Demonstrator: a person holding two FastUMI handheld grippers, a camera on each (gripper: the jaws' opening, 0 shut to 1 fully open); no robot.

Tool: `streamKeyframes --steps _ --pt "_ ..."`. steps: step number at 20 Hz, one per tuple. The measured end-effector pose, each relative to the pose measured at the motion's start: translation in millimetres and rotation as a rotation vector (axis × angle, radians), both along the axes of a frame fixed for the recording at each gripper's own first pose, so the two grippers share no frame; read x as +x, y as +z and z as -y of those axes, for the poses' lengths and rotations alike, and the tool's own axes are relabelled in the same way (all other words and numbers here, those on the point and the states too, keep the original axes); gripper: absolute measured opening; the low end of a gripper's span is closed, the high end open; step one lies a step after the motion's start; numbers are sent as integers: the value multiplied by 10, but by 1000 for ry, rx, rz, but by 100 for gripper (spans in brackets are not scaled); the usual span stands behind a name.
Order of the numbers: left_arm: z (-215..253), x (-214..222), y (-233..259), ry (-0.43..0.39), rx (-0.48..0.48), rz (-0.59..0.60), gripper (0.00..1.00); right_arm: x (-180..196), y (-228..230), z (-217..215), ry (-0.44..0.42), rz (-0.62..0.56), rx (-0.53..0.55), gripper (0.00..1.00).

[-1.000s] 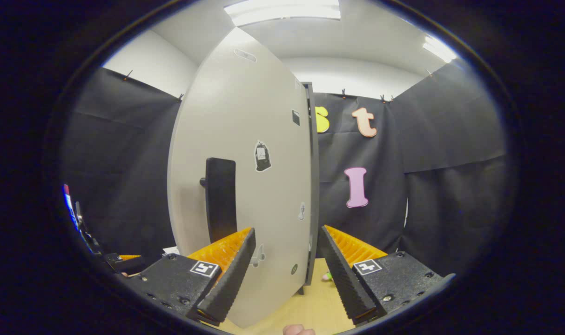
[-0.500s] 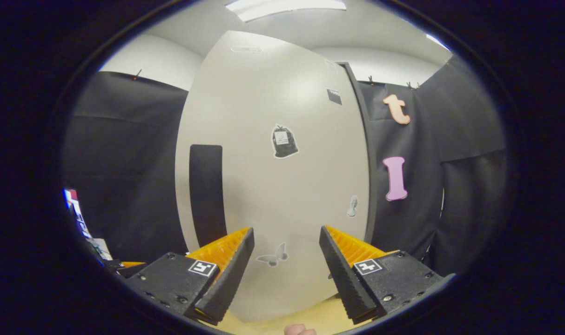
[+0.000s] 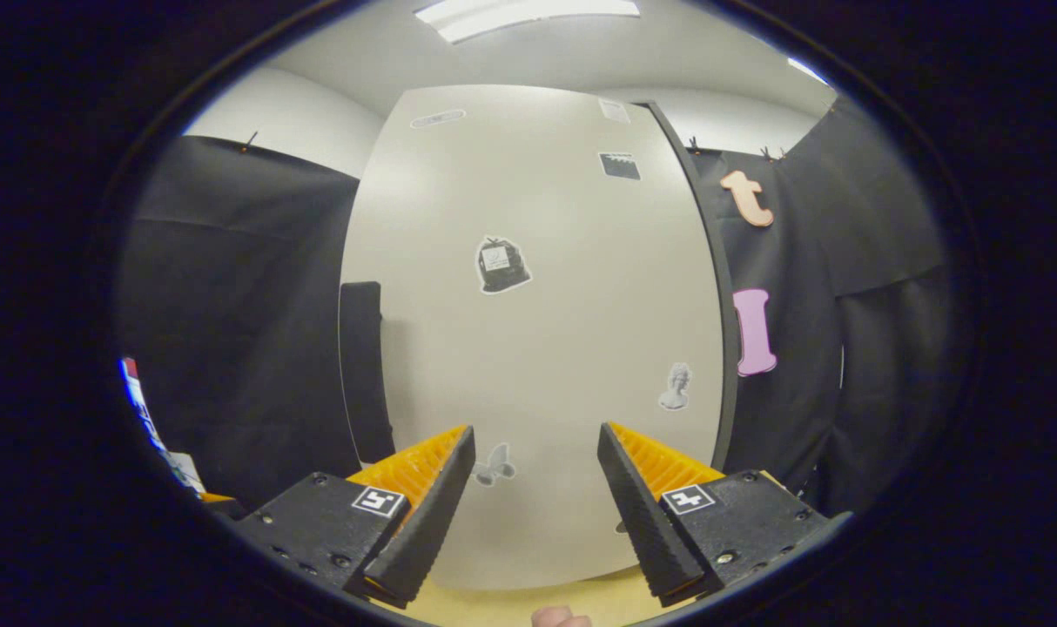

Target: Open the cabinet door with the right hand, grasp the bottle in the cabinet with the left hand and place it on the coaster, then close the cabinet door with the right hand.

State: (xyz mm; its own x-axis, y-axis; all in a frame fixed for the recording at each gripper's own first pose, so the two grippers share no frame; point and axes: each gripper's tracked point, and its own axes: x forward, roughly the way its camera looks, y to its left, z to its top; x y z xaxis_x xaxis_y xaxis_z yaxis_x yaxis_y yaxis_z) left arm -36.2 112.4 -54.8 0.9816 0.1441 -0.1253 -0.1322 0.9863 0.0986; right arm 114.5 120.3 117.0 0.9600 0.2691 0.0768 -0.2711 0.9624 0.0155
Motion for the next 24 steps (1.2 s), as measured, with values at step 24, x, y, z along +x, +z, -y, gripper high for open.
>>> streamKeyframes --steps 24 --pt "1277 109 226 -153 -60 56 95 -1551 -1261 1798 -298 -153 19 93"
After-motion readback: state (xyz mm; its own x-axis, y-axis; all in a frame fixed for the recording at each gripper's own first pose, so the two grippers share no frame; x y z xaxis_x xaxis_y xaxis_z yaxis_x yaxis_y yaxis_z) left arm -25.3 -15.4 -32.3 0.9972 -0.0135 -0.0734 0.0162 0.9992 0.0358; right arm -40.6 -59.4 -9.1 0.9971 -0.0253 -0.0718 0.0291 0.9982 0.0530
